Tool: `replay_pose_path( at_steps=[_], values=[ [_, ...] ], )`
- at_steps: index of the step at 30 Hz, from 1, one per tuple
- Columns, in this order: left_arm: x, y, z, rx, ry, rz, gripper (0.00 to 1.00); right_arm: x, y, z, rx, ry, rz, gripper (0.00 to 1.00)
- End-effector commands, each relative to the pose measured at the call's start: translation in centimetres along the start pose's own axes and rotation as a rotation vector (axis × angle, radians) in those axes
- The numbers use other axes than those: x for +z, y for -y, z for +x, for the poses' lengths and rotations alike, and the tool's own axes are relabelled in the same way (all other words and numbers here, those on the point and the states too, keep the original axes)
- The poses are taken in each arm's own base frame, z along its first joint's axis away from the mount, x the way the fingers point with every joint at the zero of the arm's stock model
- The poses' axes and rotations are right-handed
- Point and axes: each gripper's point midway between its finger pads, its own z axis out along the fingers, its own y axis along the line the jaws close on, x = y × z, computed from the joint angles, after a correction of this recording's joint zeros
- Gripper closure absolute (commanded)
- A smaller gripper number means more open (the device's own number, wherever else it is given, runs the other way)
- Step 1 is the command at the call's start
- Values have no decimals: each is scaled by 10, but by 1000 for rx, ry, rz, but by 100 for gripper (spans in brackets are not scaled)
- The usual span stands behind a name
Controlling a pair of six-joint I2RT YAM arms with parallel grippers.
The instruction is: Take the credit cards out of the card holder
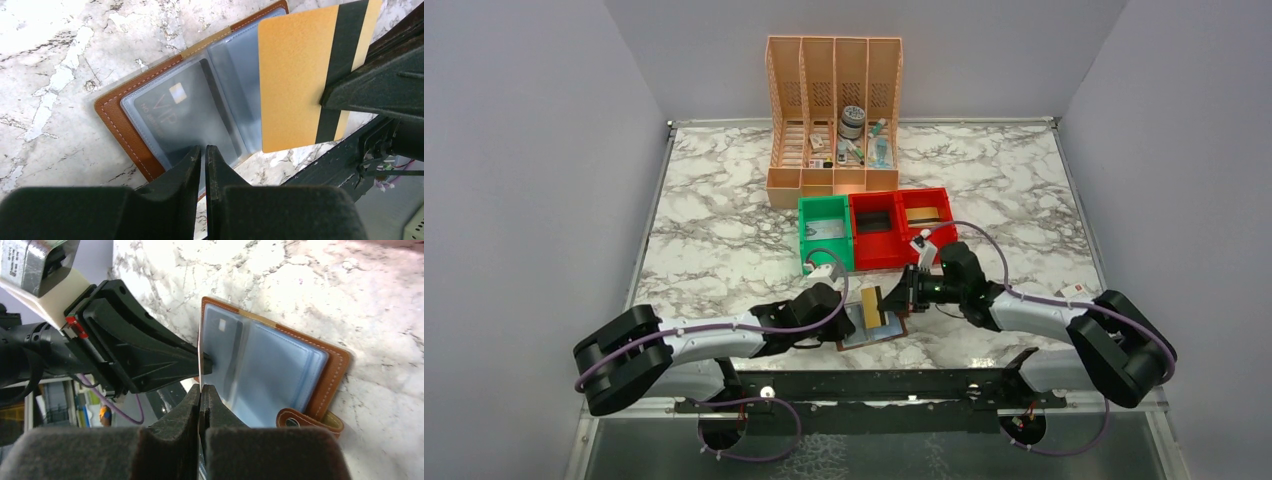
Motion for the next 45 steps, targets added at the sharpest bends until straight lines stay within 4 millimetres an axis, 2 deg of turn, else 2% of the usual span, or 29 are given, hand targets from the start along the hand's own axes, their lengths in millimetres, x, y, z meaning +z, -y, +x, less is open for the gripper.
replay_pose_path(
  at_steps=[1,10,14,18,20,23,26,29,31,34,37,41,45],
  values=[
    [-4,-23,7,38,-13,-80,85,-9,15,-13,-51,54,130,99],
    [-19,-1,-18,90,54,-29,67,-35,1,-41,-237,213,164,99],
    [-33,4,-36,159,77,-77,51,-43,-20,-49,-333,243,100,99],
    [-56,11,-63,261,101,-154,29,-56,-44,-63,-440,309,51,99],
    [-66,11,-77,304,116,-196,19,-64,-48,-73,-465,370,69,99],
    [-80,6,-97,348,112,-266,11,-78,-47,-90,-466,482,124,99],
    [-94,-2,-123,357,141,-309,5,-91,-37,-106,-434,545,242,99],
    [-105,-32,-147,309,166,-351,1,-99,-24,-126,-412,527,361,99],
    [-112,-54,-159,257,188,-367,1,-106,-13,-141,-375,516,366,99],
    [-116,-72,-163,206,222,-380,1,-125,9,-164,-285,528,313,99],
    [-123,-76,-163,198,248,-394,1,-150,28,-184,-212,559,268,99],
    [-134,-82,-169,179,314,-431,1,-166,34,-207,-246,606,298,99],
    [-139,-86,-172,180,338,-457,1,-176,23,-225,-366,653,315,99]
  ],
)
